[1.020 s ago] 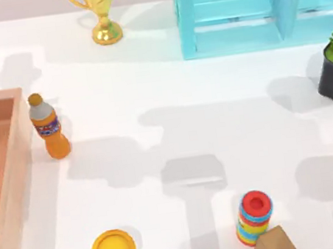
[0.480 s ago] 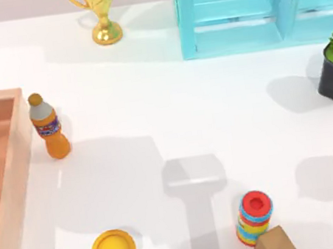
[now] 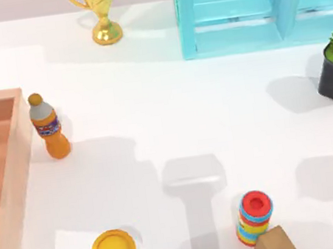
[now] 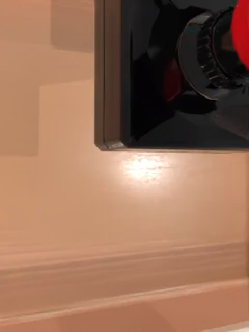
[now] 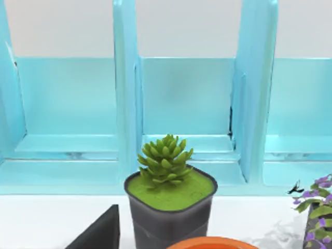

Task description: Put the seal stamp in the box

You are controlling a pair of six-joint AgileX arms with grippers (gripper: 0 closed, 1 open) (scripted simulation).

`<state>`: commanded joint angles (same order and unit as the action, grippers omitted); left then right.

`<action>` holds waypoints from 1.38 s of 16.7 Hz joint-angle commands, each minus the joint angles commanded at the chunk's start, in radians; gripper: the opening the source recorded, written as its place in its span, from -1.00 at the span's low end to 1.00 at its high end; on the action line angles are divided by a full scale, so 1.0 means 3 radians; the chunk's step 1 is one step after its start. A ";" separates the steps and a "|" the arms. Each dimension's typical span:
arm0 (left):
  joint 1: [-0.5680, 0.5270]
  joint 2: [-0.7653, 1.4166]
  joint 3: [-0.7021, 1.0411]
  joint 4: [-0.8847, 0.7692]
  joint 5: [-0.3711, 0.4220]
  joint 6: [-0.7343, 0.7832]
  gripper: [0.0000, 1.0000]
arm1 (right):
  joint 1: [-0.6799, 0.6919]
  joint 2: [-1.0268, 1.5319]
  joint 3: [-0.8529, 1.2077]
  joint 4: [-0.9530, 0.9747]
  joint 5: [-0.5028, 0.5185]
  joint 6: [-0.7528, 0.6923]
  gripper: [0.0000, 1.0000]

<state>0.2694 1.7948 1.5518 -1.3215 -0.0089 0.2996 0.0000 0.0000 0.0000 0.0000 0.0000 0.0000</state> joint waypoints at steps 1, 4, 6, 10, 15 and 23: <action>0.0007 0.0003 -0.0118 0.0117 0.0002 0.0000 -1.00 | 0.0000 0.0000 0.0000 0.0000 0.0000 0.0000 1.00; 0.0022 0.0015 -0.0386 0.0379 0.0007 0.0002 -1.00 | 0.0000 0.0000 0.0000 0.0000 0.0000 0.0000 1.00; 0.0023 0.0012 -0.0409 0.0402 0.0007 0.0001 -1.00 | 0.0000 0.0000 0.0000 0.0000 0.0000 0.0000 1.00; 0.0023 0.0012 -0.0409 0.0402 0.0007 0.0001 -0.70 | 0.0000 0.0000 0.0000 0.0000 0.0000 0.0000 1.00; 0.0023 0.0012 -0.0409 0.0402 0.0007 0.0001 0.06 | 0.0000 0.0000 0.0000 0.0000 0.0000 0.0000 1.00; 0.0023 0.0012 -0.0409 0.0402 0.0007 0.0001 1.00 | 0.0000 0.0000 0.0000 0.0000 0.0000 0.0000 1.00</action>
<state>0.2763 1.7986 1.4290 -1.2010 -0.0068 0.3000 0.0000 0.0000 0.0000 0.0000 0.0000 0.0000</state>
